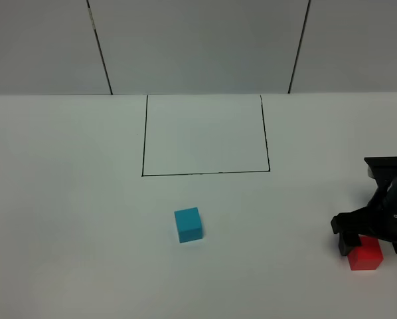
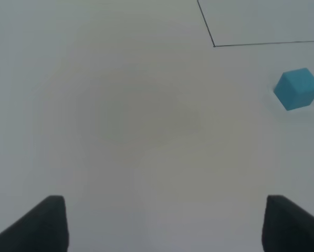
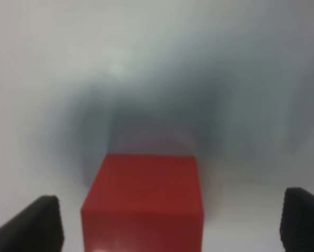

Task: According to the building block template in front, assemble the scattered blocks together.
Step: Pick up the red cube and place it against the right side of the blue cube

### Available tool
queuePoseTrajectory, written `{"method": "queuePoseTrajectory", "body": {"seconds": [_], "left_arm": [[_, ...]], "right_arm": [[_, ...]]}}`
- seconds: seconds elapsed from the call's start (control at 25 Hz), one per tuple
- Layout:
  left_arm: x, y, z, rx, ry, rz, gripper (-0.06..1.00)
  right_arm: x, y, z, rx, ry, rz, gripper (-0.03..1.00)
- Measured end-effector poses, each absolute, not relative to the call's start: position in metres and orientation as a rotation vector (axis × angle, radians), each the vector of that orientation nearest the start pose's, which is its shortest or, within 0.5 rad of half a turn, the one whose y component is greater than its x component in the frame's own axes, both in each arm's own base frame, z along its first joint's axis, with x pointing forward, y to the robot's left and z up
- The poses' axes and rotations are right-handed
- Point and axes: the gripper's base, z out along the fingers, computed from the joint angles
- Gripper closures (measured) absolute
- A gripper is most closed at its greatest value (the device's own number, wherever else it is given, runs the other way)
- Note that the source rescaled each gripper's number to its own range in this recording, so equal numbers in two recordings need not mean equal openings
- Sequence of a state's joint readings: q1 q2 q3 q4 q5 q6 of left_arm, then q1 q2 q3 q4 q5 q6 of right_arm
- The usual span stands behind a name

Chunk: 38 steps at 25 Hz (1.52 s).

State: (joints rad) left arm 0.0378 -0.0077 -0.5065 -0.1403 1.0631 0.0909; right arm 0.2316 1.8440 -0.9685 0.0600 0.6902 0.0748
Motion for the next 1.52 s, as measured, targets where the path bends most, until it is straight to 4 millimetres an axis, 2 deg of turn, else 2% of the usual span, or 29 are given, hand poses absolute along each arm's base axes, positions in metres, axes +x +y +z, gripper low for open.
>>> {"method": "queuePoseTrajectory", "body": {"seconds": [0.16,0.56,0.64,0.72,0.88,0.92,1.52], "left_arm": [[-0.007,-0.011,0.279,0.062,2.025,-0.086,-0.06],[-0.007,-0.011,0.279,0.061,2.025,-0.087,-0.06],[-0.007,-0.011,0.279,0.061,2.025,-0.087,-0.06],[-0.007,-0.011,0.279,0.061,2.025,-0.087,-0.06],[-0.007,-0.011,0.279,0.061,2.025,-0.087,-0.06],[-0.007,-0.011,0.279,0.061,2.025,-0.087,-0.06],[-0.007,-0.011,0.279,0.061,2.025,-0.087,-0.06]], "right_arm": [[0.306,0.076,0.124,-0.171,3.063,0.078,0.12],[0.307,0.076,0.114,-0.189,3.079,0.072,0.25],[0.307,0.076,0.114,-0.200,3.078,0.068,0.35],[0.308,0.076,0.114,-0.203,3.074,0.069,0.50],[0.308,0.076,0.114,-0.206,3.071,0.071,0.91],[0.308,0.076,0.114,-0.206,3.071,0.071,0.97],[0.306,0.076,0.114,-0.227,3.096,0.068,0.97]]}}
